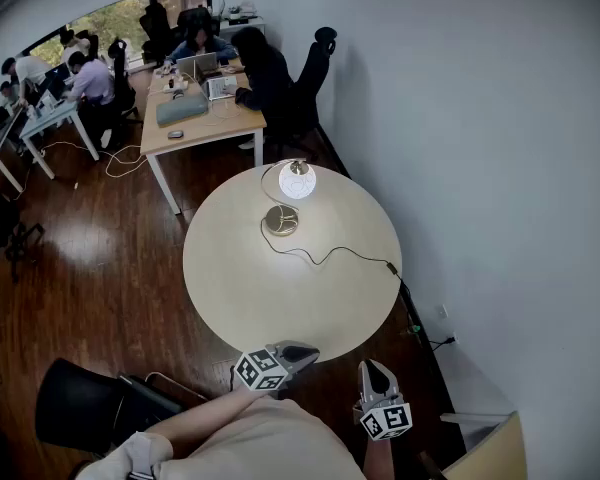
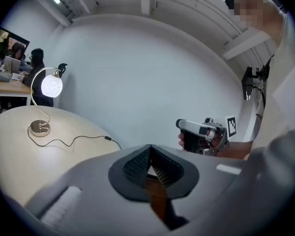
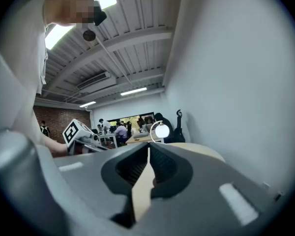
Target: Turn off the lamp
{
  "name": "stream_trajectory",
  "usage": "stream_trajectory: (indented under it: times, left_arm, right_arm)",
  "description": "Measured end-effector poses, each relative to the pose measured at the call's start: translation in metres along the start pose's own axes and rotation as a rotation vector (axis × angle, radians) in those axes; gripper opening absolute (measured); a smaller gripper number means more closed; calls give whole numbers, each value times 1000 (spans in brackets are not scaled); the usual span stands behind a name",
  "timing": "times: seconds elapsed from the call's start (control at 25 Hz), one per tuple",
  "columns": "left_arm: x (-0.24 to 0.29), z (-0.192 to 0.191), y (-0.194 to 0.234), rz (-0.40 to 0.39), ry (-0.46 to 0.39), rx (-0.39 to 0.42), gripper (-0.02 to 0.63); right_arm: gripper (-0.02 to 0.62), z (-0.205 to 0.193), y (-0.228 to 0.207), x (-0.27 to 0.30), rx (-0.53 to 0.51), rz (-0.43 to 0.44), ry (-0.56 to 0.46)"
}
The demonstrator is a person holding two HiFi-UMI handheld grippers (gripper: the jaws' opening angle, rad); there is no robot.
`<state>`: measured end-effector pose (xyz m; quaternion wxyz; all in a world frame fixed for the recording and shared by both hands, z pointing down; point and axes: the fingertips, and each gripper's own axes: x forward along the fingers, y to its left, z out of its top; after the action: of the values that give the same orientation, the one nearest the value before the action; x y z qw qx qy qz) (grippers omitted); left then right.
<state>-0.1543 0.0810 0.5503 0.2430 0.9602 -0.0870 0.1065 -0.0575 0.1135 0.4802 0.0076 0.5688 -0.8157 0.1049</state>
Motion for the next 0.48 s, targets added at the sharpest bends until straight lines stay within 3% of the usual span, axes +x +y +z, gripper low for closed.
stream_trajectory:
  times: [0.16, 0.48]
  left_arm:
    - [-5, 14, 22, 0, 2, 60, 0]
    - [6, 23, 36, -67, 2, 81, 0]
  right_arm:
    - [11, -4, -5, 25, -14, -17, 2]
    - [8, -7, -24, 47, -31, -66, 43]
